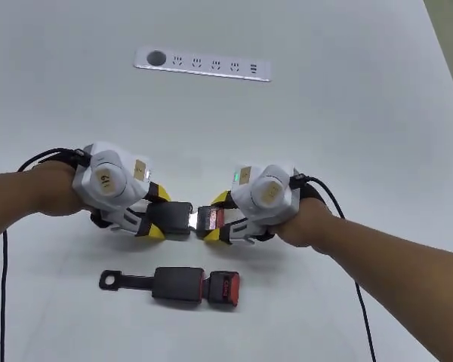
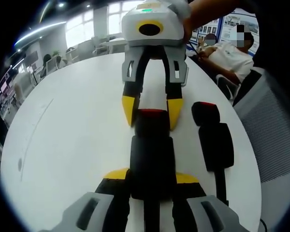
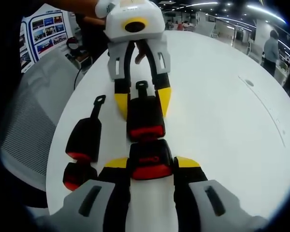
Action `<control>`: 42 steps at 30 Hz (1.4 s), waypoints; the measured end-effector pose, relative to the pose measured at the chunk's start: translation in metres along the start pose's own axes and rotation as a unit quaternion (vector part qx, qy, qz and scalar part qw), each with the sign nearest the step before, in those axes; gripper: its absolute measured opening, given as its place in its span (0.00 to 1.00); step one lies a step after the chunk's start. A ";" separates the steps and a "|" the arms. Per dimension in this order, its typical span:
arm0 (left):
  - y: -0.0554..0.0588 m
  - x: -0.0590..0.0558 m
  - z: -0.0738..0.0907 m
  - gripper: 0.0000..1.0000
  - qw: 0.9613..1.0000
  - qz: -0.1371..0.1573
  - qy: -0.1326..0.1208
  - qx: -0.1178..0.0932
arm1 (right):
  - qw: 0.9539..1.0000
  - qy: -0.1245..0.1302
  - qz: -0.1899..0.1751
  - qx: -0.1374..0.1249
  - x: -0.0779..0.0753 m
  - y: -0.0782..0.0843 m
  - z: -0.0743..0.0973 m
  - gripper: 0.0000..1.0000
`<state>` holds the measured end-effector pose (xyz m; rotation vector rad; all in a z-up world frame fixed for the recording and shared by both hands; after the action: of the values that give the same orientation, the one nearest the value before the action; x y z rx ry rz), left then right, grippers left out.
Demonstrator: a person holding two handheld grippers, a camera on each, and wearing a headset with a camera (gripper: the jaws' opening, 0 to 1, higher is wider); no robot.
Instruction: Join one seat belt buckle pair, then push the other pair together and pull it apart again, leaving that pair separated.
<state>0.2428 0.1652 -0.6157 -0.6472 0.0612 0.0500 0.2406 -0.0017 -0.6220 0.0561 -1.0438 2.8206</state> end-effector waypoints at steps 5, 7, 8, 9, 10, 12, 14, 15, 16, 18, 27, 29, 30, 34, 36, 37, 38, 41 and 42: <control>-0.001 0.000 0.000 0.34 1.000 -0.004 0.002 0.002 | 1.000 0.001 0.000 -0.001 0.000 0.001 -0.001 0.33; -0.001 0.000 0.001 0.34 1.000 -0.006 0.004 0.004 | 1.000 0.000 0.000 -0.003 0.000 0.001 0.000 0.33; -0.001 0.000 0.000 0.34 1.000 -0.007 0.004 0.004 | 1.000 0.000 0.000 -0.003 0.000 0.002 0.000 0.33; -0.001 0.000 0.001 0.34 1.000 -0.008 0.004 0.004 | 1.000 0.001 0.000 -0.004 0.000 0.002 0.000 0.33; -0.001 0.000 0.001 0.34 1.000 -0.008 0.005 0.004 | 1.000 0.001 -0.001 -0.005 0.000 0.002 0.000 0.33; -0.001 0.000 0.001 0.34 1.000 -0.009 0.006 0.005 | 1.000 0.003 -0.003 -0.007 0.000 0.002 0.000 0.33; -0.001 0.000 0.001 0.34 1.000 -0.010 0.007 0.006 | 1.000 0.003 -0.004 -0.009 0.000 0.003 0.000 0.33; -0.001 0.000 0.001 0.34 1.000 -0.011 0.008 0.007 | 1.000 0.003 -0.003 -0.009 0.001 0.003 0.000 0.33; 0.000 0.000 0.001 0.34 1.000 -0.011 0.008 0.007 | 1.000 0.003 -0.004 -0.009 0.001 0.003 0.001 0.33; 0.001 0.000 0.001 0.34 1.000 -0.011 0.008 0.007 | 1.000 0.002 -0.004 -0.008 0.000 0.004 0.001 0.33; 0.001 0.000 0.001 0.34 1.000 -0.009 0.007 0.007 | 1.000 0.005 -0.010 -0.011 -0.001 0.012 0.009 0.33; 0.001 0.000 0.000 0.34 1.000 -0.009 0.006 0.009 | 1.000 0.007 -0.009 -0.014 -0.001 0.012 0.009 0.33; 0.001 0.000 0.000 0.34 1.000 -0.008 0.006 0.009 | 1.000 0.008 -0.009 -0.013 -0.001 0.012 0.009 0.33; 0.001 0.000 0.000 0.34 1.000 -0.007 0.005 0.011 | 1.000 0.006 -0.004 -0.011 -0.001 0.015 0.012 0.33; 0.000 0.000 0.000 0.34 1.000 -0.007 0.004 0.012 | 1.000 0.007 -0.007 -0.011 0.000 0.020 0.017 0.33; 0.000 0.000 0.000 0.34 1.000 -0.006 0.004 0.012 | 1.000 0.008 -0.009 -0.012 -0.001 0.021 0.019 0.33; 0.000 0.000 0.000 0.34 1.000 -0.007 0.004 0.012 | 1.000 0.008 -0.008 -0.012 -0.001 0.023 0.022 0.33; 0.001 0.000 0.000 0.34 1.000 -0.007 0.004 0.012 | 1.000 0.007 -0.008 -0.012 -0.001 0.029 0.027 0.33; 0.001 0.001 0.000 0.34 1.000 -0.007 0.004 0.012 | 1.000 0.007 -0.008 -0.011 0.000 0.031 0.028 0.33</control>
<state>0.2432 0.1657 -0.6164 -0.6241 0.0659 0.0338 0.2365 -0.0433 -0.6203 0.0430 -1.0662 2.7899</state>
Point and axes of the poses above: the centre of the closed fingertips' face, and the gripper's own axes: z roughly backward along the fingers, x roughly to its left, y roughly out of its underside, the point moved 9 cm from there along z, roughly backward along the fingers, and after that the axes turned 1 degree about z, right-handed, at the moved point
